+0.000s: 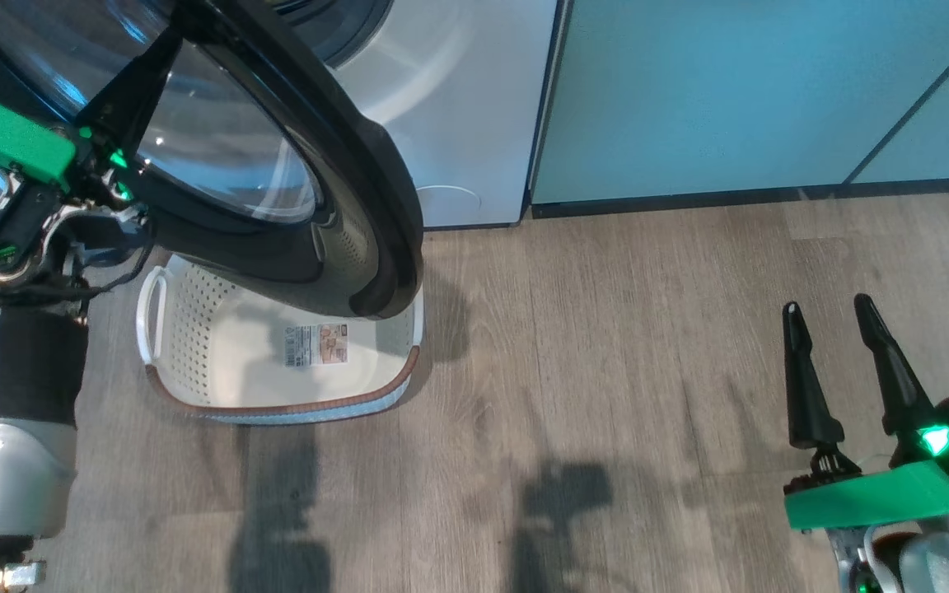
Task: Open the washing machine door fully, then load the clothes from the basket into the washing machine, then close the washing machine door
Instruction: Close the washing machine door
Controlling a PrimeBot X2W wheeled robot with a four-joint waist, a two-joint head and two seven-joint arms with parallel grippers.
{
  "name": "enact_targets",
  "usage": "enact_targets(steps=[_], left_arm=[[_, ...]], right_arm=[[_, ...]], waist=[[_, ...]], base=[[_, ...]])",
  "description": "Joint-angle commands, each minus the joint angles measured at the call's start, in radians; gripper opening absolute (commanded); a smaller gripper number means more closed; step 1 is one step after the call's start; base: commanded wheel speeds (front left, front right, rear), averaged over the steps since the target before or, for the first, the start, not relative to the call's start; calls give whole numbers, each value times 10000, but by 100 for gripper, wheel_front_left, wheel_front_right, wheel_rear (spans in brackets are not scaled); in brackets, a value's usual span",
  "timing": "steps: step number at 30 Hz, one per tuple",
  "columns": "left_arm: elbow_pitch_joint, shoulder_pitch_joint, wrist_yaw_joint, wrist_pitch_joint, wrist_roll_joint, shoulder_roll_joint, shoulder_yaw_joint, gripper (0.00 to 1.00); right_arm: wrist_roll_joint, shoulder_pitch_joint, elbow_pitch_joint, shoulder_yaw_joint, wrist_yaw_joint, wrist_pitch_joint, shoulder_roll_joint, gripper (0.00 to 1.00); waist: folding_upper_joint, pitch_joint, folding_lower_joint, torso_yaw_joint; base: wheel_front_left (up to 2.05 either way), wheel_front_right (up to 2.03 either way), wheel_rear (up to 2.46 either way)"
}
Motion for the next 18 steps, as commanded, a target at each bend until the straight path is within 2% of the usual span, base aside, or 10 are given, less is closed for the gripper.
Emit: enact_targets(steps=[1,9,18], left_arm=[[-326,-510,-90,-62,59,360,424,0],[-486,-243,-91,-219,70,335,560,0],[-1028,765,-91,-837,137,-31,841,0]], right_arm=[[76,-330,-291,186,-29,-97,-7,100],[76,-245,-286,143,-29,-97,-7,100],[-130,71,-289,-341,-29,-97,-7,100]], waist=[[0,-17,-1,-25],[0,-103,-1,-42],[0,-438,-1,311]], base=[[0,0,0],[0,0,0],[0,0,0]])
